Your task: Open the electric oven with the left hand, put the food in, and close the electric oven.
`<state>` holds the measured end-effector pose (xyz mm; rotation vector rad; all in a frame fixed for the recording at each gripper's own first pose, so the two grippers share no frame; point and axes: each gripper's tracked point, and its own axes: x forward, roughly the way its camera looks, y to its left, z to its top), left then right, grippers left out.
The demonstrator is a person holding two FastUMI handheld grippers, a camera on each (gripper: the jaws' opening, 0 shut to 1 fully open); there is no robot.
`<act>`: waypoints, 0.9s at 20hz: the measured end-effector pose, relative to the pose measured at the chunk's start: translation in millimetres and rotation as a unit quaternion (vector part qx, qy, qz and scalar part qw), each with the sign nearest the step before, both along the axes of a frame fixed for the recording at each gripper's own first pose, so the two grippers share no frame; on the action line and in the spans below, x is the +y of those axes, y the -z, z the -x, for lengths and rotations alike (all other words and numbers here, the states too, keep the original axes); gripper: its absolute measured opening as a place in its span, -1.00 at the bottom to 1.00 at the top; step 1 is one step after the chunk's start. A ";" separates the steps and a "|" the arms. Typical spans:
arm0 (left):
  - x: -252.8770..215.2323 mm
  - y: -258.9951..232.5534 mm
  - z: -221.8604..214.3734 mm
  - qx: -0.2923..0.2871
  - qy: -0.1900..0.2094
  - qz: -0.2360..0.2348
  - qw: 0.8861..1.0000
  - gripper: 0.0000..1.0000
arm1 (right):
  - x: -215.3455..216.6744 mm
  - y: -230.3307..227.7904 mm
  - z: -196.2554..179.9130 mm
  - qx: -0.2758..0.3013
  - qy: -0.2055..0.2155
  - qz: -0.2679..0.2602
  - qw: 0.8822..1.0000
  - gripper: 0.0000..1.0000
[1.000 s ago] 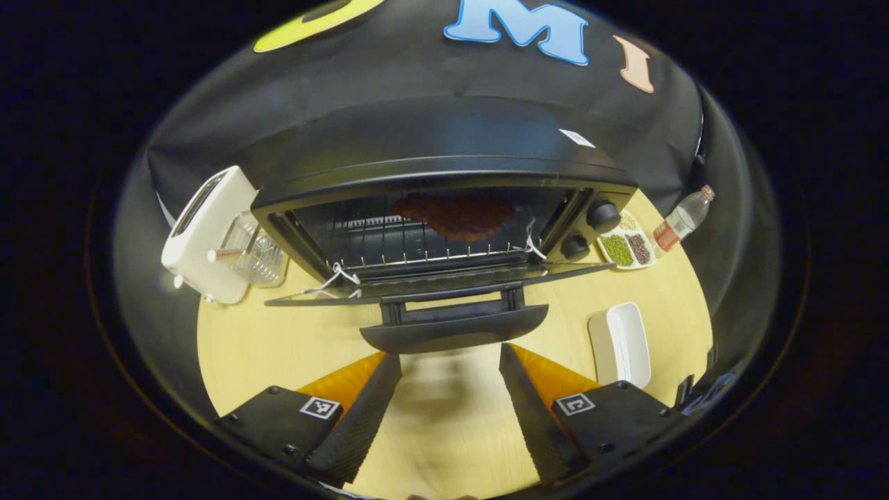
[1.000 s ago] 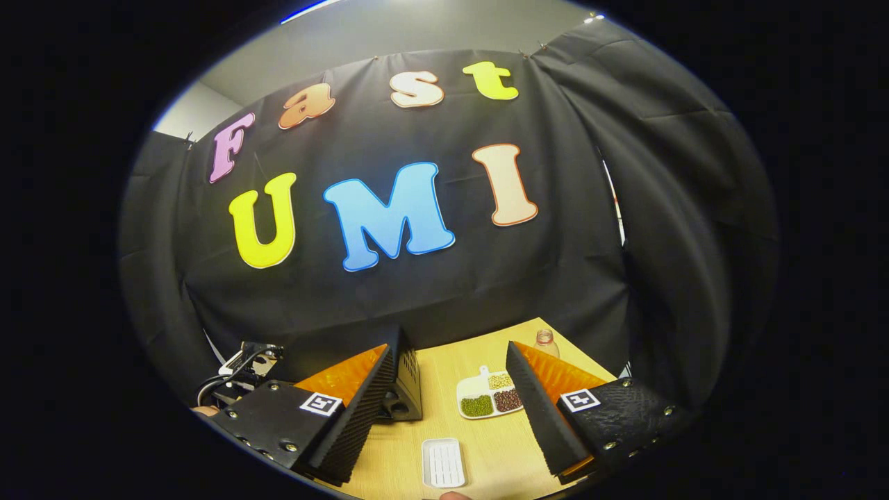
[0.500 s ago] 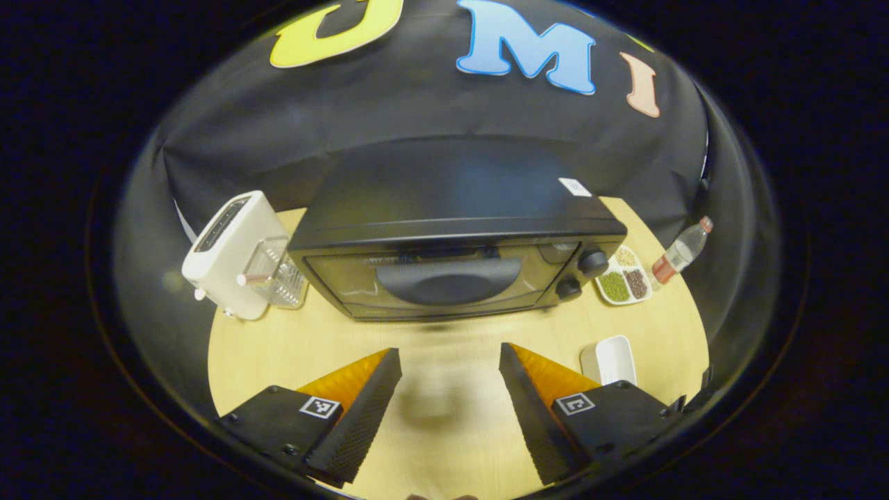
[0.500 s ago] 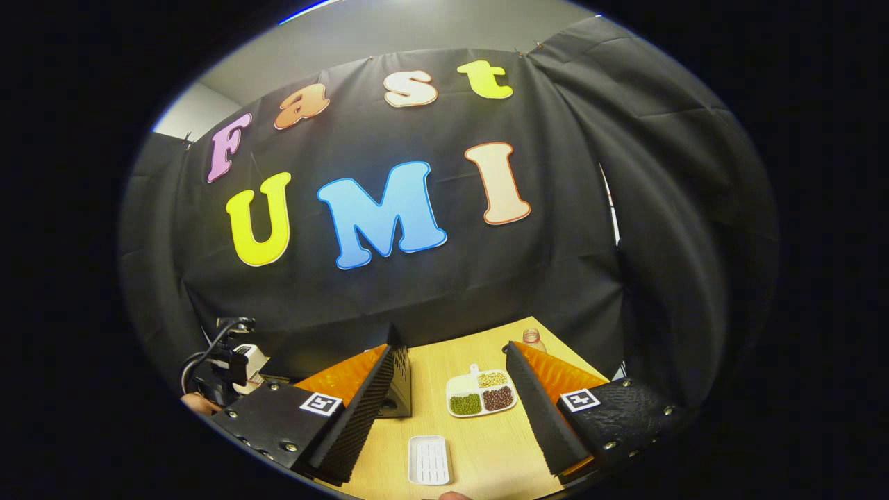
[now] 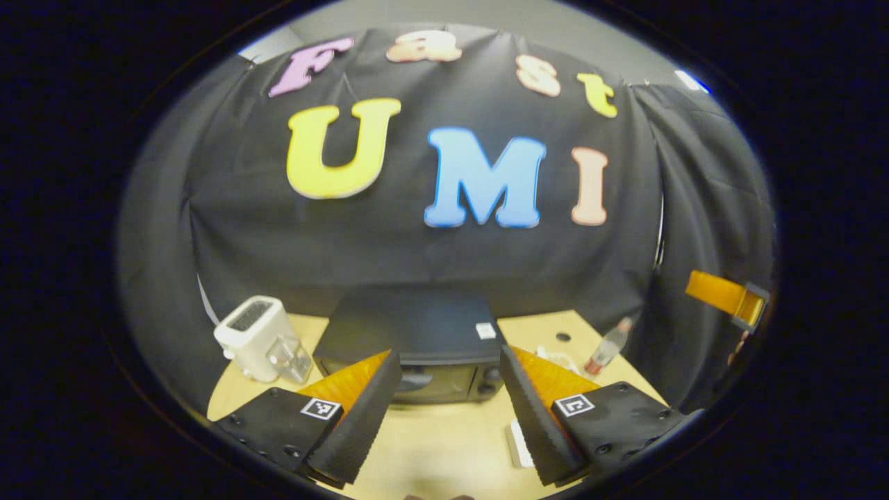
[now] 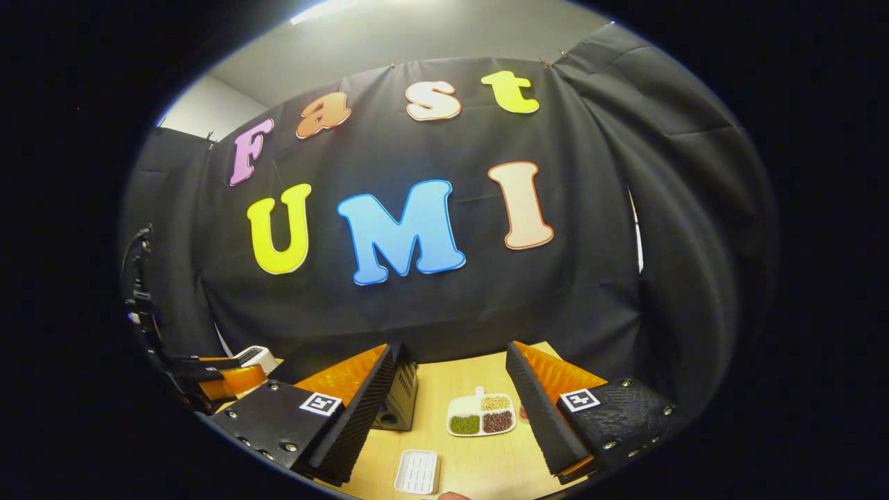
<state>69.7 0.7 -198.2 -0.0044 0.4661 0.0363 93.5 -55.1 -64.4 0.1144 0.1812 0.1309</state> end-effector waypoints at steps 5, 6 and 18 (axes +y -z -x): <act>-9.4 -110.5 14.1 -0.114 -0.039 -0.016 0.993 0.97 | 1.1 -55.2 -0.5 -0.031 -0.020 -0.021 0.999 0.96; -14.2 -127.5 13.0 -0.129 -0.036 -0.014 0.991 0.97 | -0.6 -68.7 1.7 -0.042 -0.017 -0.020 0.999 0.96; -5.1 -163.1 50.5 -0.147 -0.002 -0.004 0.989 0.97 | 32.1 -103.3 53.7 -0.077 0.009 0.033 0.996 0.97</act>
